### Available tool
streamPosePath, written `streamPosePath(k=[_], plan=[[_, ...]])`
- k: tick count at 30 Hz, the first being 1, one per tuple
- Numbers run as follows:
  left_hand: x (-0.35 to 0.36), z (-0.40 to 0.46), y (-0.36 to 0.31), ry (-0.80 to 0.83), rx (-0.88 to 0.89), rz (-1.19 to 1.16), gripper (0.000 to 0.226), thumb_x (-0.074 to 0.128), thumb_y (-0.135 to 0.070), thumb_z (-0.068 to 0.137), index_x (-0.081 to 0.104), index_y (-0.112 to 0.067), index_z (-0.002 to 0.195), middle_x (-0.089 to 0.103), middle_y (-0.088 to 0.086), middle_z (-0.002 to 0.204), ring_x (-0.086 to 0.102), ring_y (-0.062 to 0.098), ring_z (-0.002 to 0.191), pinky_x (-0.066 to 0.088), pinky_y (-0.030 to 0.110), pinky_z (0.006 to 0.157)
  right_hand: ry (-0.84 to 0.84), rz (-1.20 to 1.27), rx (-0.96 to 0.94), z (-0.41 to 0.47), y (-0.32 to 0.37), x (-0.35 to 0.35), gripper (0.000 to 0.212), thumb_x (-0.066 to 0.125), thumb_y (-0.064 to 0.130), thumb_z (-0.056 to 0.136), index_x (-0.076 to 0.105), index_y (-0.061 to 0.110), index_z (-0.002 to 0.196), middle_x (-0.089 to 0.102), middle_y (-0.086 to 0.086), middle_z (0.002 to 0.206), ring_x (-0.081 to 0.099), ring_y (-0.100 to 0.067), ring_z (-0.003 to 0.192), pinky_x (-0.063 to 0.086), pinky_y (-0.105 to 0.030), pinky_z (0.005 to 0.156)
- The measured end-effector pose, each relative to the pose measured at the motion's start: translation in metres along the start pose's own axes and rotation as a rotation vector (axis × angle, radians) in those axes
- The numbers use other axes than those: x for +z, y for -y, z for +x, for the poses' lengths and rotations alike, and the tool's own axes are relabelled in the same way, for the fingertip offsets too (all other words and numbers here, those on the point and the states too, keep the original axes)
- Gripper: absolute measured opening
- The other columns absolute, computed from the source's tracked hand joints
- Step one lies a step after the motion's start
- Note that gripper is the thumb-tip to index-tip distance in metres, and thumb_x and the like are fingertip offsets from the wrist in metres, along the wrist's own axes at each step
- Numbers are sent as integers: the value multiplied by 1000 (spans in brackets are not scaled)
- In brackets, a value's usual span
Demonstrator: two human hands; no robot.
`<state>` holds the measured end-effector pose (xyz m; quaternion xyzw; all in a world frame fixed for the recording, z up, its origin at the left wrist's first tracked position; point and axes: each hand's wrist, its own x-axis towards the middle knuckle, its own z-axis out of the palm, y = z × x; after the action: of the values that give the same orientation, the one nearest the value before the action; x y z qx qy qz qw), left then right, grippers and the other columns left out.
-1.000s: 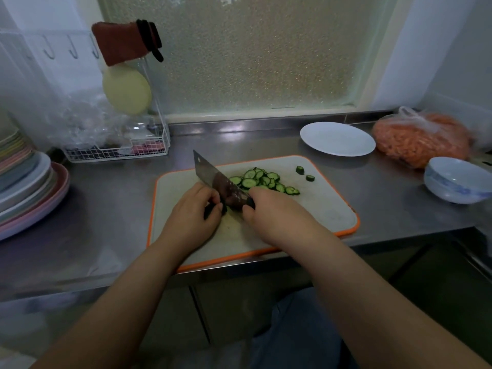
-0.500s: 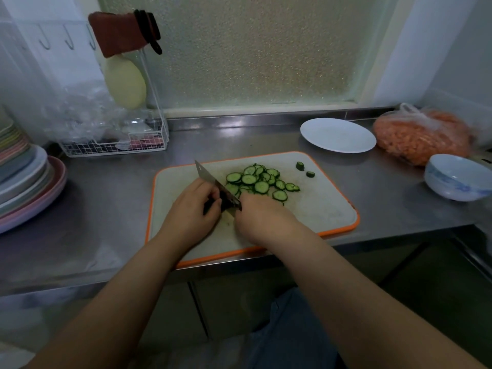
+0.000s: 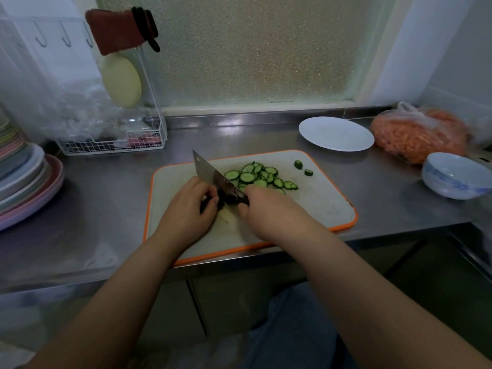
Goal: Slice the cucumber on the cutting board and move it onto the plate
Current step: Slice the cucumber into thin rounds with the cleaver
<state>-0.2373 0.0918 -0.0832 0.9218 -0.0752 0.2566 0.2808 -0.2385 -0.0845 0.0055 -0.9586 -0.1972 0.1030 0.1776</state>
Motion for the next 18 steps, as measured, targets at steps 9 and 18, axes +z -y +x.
streamPosePath(k=[9, 18], plan=[[0, 1, 1, 0, 4, -2, 11, 57, -15, 84, 50, -23, 82, 49, -3, 84, 44, 12, 74, 34, 25, 65, 9, -24, -3, 1, 7, -6, 22, 44, 20, 98, 54, 13, 116, 60, -9, 110, 56, -27, 96, 39, -31, 69], [1, -1, 0, -31, 11, 36, 4, 57, -19, 82, 53, -21, 81, 46, -5, 85, 45, 13, 75, 35, 27, 66, 93, 13, 34, 18, 3, 8, 29, 45, 22, 97, 56, 10, 121, 61, -13, 119, 59, -29, 101, 42, -30, 74]])
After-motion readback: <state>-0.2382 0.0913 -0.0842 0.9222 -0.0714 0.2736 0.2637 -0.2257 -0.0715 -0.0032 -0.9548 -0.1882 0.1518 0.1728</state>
